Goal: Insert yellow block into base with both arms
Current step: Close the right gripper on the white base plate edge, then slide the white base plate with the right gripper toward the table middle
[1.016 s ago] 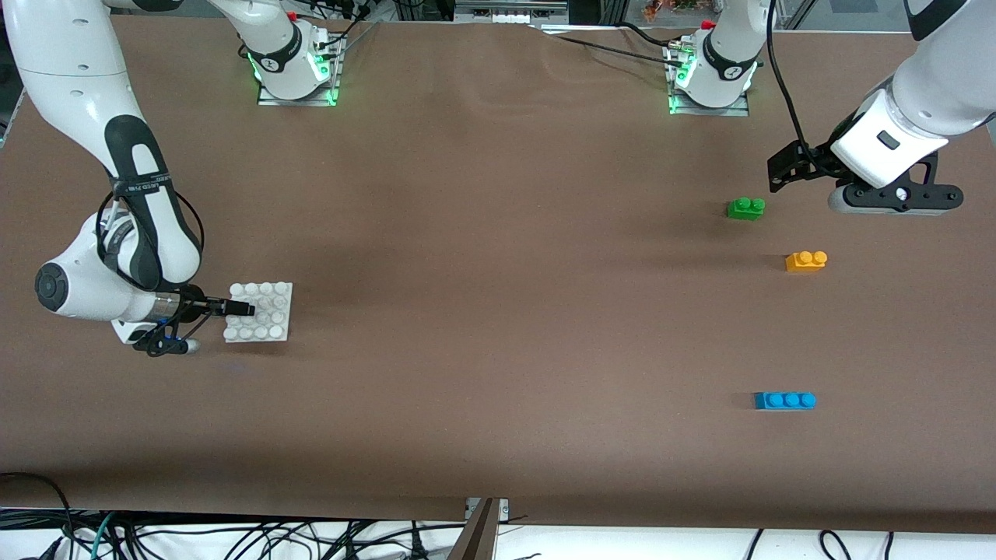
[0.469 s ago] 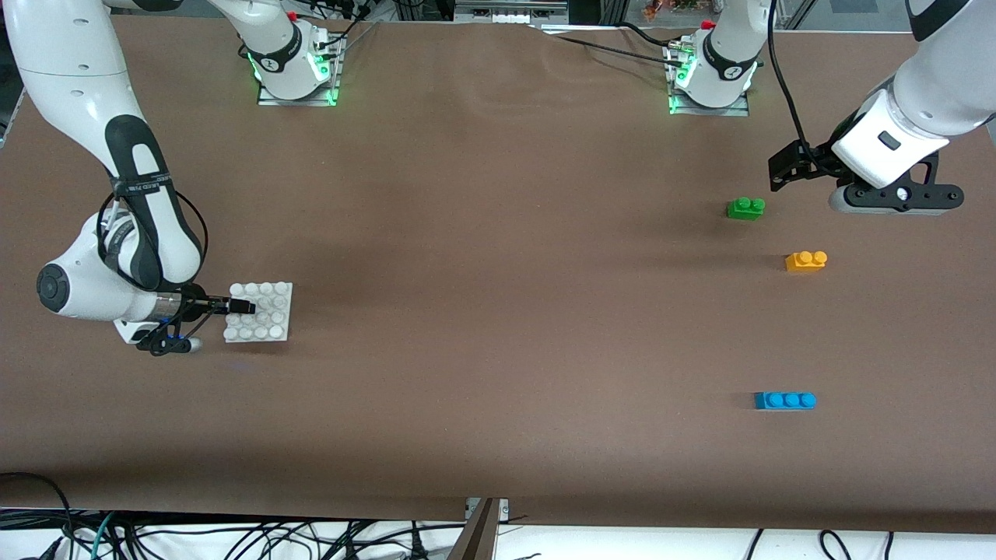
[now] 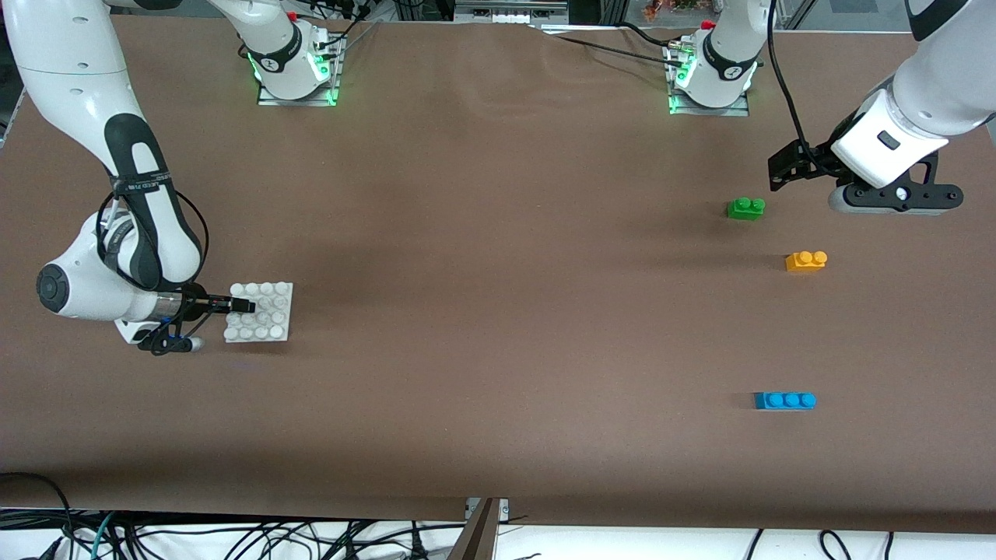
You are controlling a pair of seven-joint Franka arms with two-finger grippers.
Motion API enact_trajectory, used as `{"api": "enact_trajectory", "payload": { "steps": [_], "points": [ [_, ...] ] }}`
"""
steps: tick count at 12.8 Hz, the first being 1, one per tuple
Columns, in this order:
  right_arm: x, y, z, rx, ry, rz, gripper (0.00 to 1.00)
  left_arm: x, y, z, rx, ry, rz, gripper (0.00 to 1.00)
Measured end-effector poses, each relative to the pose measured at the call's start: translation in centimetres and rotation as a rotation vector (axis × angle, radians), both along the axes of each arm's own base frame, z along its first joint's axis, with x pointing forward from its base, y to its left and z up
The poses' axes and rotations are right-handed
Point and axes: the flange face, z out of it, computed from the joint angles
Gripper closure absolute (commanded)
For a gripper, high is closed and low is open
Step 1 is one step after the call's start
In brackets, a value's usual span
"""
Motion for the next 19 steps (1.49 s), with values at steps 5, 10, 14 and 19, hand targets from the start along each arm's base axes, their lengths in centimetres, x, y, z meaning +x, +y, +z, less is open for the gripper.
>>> {"api": "enact_trajectory", "payload": {
  "steps": [5, 10, 14, 19],
  "points": [
    [0.0, 0.0, 0.0, 0.001, 0.0, 0.002, 0.4, 0.1, 0.5, 0.0, 0.0, 0.0, 0.009, 0.0],
    [0.2, 2.0, 0.0, 0.007, 0.0, 0.029, 0.4, 0.1, 0.5, 0.0, 0.0, 0.0, 0.009, 0.0],
    [0.3, 4.2, 0.0, 0.004, 0.009, 0.022, 0.4, 0.1, 0.5, 0.0, 0.0, 0.0, 0.009, 0.0],
    [0.4, 6.9, 0.0, -0.007, 0.022, -0.001, 0.4, 0.1, 0.5, 0.0, 0.0, 0.0, 0.01, 0.0]
  ]
}}
